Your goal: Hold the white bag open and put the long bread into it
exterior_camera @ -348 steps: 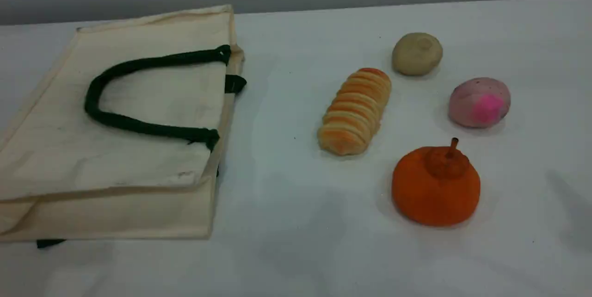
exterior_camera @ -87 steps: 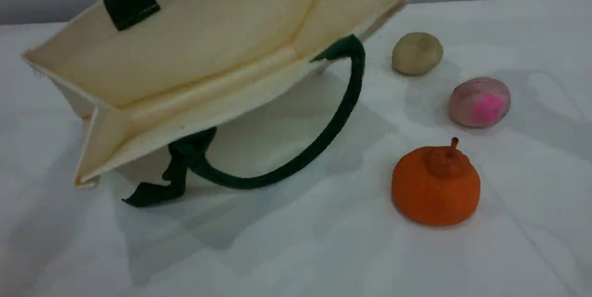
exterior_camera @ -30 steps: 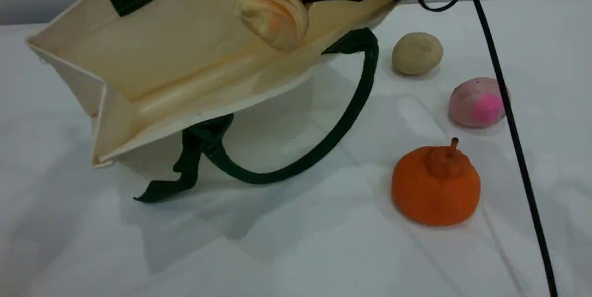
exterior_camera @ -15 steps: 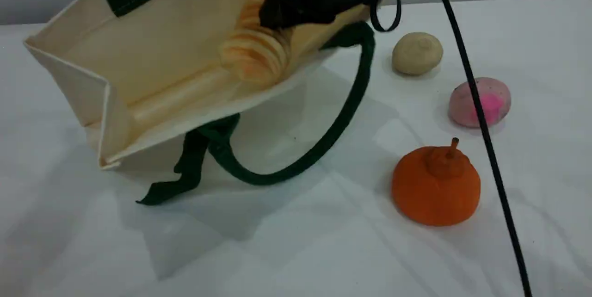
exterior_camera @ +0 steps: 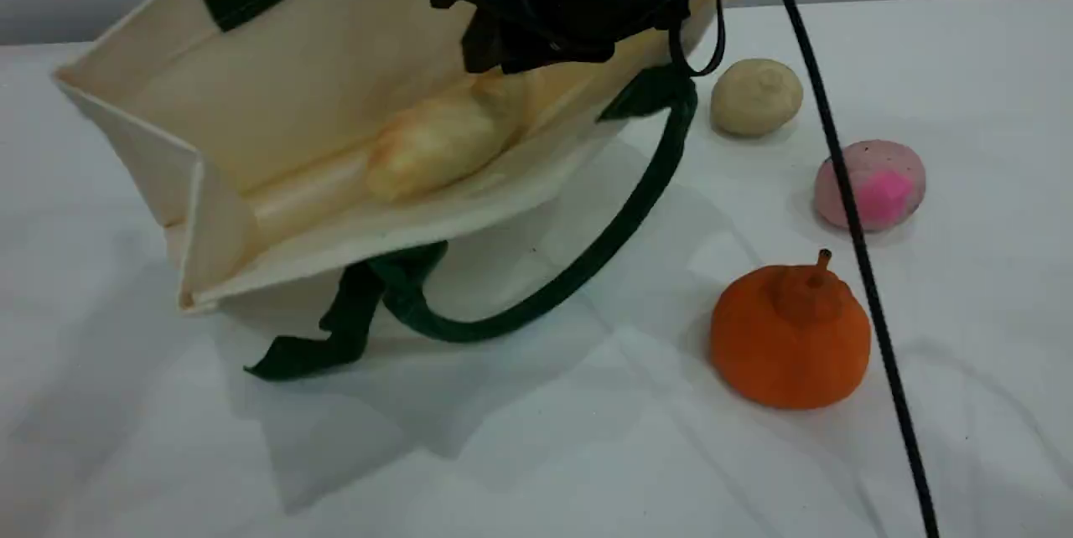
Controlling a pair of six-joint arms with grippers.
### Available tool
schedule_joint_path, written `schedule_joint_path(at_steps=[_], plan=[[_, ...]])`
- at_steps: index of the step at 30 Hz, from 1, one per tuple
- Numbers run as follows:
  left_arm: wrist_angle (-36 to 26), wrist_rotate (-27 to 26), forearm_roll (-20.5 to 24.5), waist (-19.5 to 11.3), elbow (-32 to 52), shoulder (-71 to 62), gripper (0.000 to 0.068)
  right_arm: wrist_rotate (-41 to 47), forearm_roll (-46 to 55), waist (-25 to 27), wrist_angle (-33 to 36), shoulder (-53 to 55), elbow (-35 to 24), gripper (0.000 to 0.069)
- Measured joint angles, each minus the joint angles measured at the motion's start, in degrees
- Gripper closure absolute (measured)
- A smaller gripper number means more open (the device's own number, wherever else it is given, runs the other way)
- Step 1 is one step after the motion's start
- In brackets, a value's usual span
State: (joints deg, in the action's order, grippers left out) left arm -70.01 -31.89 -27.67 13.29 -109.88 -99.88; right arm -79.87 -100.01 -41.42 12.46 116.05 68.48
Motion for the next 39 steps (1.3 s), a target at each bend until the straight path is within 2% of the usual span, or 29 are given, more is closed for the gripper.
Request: schedule_joint_path(at_steps=[5,8,15,24,31,39], plan=[[0.0,0.0,0.2,0.0,0.0,0.0,0.0590,-4.4,0.2,0.3,0.9,-0.6,-0.1,0.0302],[0.1,0.0,0.5,0.0,0.0,0.0,0.0590,-4.7,0.1,0.4,2.3,-2.3,-0.1,0.0268],[0.1,0.0,0.7,0.0,0.0,0.0,0.0590,-4.7,3.3,0.3,2.3,-11.2,-4.4,0.0262],[0.1,0.0,0.8,0.0,0.1,-1.0,0.0590,-5.8,6.0,0.3,-7.8,-22.1,-15.1,0.0265],[0.1,0.0,1.1,0.0,0.1,-4.4,0.0590,-6.5,6.0,0.3,-9.8,-27.9,-15.7,0.0265],[0.1,-0.1,1.1,0.0,1.0,-5.8,0.0590,-10.1,3.4,0.3,-22.8,-33.3,-18.6,0.0267]])
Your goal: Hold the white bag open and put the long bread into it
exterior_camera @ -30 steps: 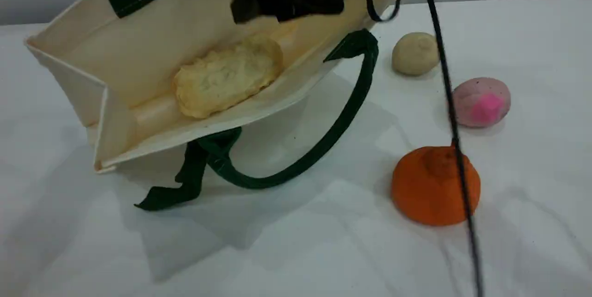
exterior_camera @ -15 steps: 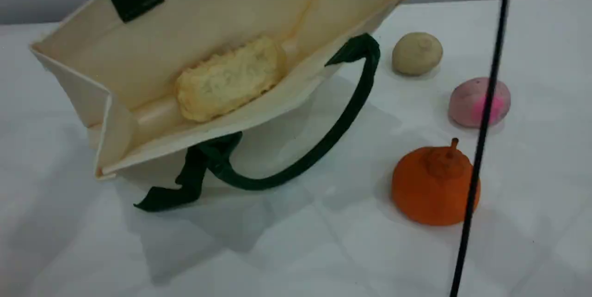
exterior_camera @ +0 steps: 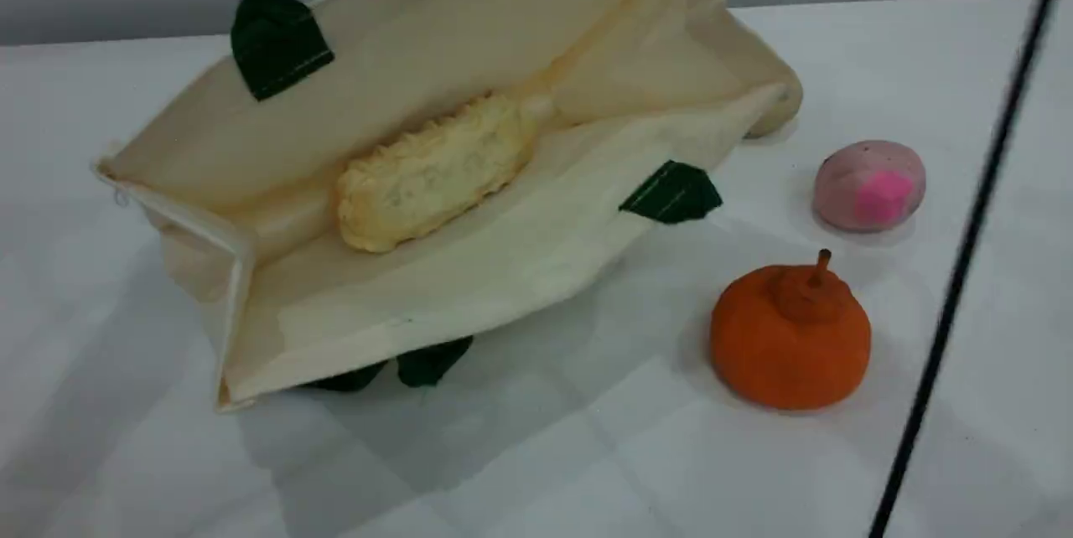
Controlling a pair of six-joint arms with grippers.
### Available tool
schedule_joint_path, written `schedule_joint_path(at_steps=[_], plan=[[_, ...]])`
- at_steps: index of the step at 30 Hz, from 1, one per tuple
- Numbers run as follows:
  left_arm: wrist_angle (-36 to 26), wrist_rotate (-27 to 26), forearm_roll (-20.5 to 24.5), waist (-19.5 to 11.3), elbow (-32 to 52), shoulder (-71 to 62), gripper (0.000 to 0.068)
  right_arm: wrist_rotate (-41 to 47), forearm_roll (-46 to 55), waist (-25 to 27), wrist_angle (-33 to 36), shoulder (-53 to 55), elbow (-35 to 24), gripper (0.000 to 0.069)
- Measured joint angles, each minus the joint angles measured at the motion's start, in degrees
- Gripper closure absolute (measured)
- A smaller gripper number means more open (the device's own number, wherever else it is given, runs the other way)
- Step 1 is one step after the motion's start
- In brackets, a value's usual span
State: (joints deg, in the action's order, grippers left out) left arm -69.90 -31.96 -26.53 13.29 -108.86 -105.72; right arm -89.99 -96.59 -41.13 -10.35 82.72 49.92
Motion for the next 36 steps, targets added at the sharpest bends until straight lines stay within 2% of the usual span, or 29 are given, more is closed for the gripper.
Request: schedule_joint_path(at_steps=[4,12,16,19,24,27,30,36], plan=[[0.0,-0.7,-0.6,0.0,3.0,0.0,0.0590,0.0,-3.7,0.0,-4.2,-1.7,-2.2,0.0271],[0.0,-3.9,-0.5,0.0,8.1,-0.1,0.0590,0.0,-3.5,0.0,-4.9,-1.7,-2.2,0.0306],[0.1,-4.8,-0.6,0.0,8.3,-1.0,0.0566,0.0,-3.4,0.0,-5.2,-1.6,-2.2,0.0307],[0.0,-5.1,-0.6,0.0,8.4,-2.0,0.0503,0.0,-3.4,0.0,-6.6,-1.6,-2.2,0.0307],[0.0,-5.3,-0.5,0.0,9.5,-3.9,0.0334,0.0,-3.4,0.0,-8.6,-1.6,-2.2,0.0307],[0.0,-6.0,-0.4,0.0,10.6,-3.9,0.0265,0.0,-3.4,0.0,-8.6,-1.6,-2.2,0.0307],[0.1,-6.3,-0.4,0.0,10.6,-3.9,0.0237,0.0,-3.4,0.0,-9.3,-1.6,-2.2,0.0307],[0.1,-6.3,-0.5,0.0,10.6,-3.8,0.0230,0.0,-3.4,0.0,-9.3,-1.6,-2.2,0.0307]])
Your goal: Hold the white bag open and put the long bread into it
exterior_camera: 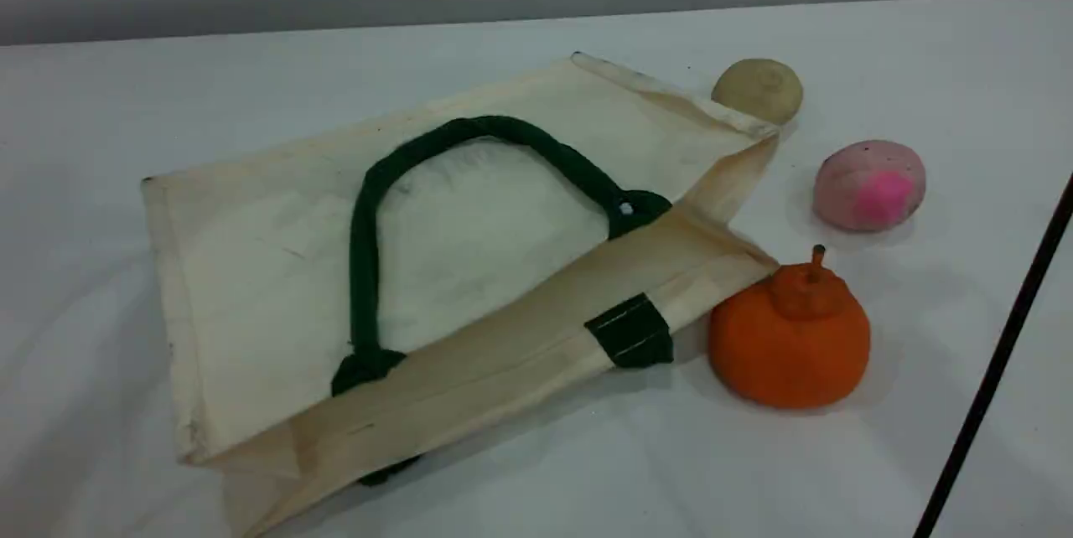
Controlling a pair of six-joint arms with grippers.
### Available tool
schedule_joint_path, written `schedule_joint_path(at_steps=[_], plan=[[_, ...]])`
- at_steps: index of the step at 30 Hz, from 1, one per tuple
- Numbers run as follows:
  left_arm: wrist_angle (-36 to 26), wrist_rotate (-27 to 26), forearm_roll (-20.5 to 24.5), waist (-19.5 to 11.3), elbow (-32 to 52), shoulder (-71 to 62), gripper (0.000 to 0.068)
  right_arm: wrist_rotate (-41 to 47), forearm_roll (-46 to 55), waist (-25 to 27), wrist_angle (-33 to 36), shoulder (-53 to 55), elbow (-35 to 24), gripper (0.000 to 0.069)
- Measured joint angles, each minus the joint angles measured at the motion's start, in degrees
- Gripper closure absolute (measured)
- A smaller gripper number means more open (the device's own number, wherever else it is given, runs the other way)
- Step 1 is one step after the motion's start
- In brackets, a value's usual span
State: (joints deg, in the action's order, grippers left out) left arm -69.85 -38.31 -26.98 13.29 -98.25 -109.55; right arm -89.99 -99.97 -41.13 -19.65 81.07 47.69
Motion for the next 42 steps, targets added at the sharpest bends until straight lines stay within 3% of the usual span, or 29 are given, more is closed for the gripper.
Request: schedule_joint_path(at_steps=[34,42], plan=[[-0.1,-0.5,-2.8,0.0,-0.1,6.0,0.0227,0.0,0.0,0.0,-0.6,-1.0,0.1,0.0307],[-0.2,0.1,-2.9,0.0,-0.2,9.3,0.0227,0.0,0.1,0.0,7.6,-7.9,0.1,0.0307]])
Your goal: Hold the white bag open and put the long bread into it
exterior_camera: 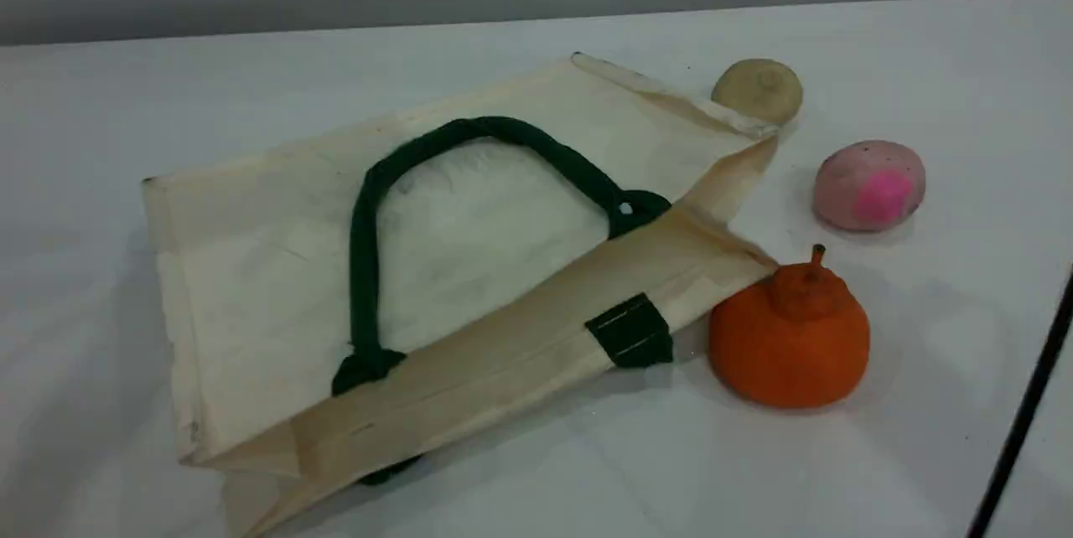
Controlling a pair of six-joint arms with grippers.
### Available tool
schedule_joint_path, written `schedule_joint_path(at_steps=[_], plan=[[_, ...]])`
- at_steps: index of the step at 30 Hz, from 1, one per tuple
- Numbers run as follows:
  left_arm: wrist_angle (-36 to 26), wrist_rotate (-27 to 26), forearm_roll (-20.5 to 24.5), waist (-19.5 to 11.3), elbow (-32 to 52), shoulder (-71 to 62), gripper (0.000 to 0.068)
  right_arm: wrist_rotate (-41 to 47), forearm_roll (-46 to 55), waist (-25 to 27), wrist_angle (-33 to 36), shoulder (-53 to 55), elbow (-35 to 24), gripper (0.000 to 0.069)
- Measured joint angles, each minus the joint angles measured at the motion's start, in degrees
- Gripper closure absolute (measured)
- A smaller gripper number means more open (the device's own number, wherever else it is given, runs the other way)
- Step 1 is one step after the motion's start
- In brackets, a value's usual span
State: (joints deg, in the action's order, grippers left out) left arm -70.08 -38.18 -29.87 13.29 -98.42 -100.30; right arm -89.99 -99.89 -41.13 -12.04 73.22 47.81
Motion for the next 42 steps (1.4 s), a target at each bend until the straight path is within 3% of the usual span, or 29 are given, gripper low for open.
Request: schedule_joint_path(at_steps=[9,28,35,42], plan=[[0.1,4.3,-0.1,0.0,0.0,-0.1,0.0227,0.0,0.0,0.0,0.2,-2.4,-1.7,0.0307],[0.2,4.2,-0.3,0.0,0.0,1.5,0.0227,0.0,0.0,0.0,1.2,-2.3,-1.7,0.0307],[0.0,2.5,-1.5,0.0,0.2,6.5,0.0227,0.0,0.0,0.0,4.0,-2.3,-1.7,0.0337],[0.1,0.3,-3.1,0.0,7.7,14.5,0.0227,0.0,0.0,0.0,6.8,-2.3,-1.7,0.0352]])
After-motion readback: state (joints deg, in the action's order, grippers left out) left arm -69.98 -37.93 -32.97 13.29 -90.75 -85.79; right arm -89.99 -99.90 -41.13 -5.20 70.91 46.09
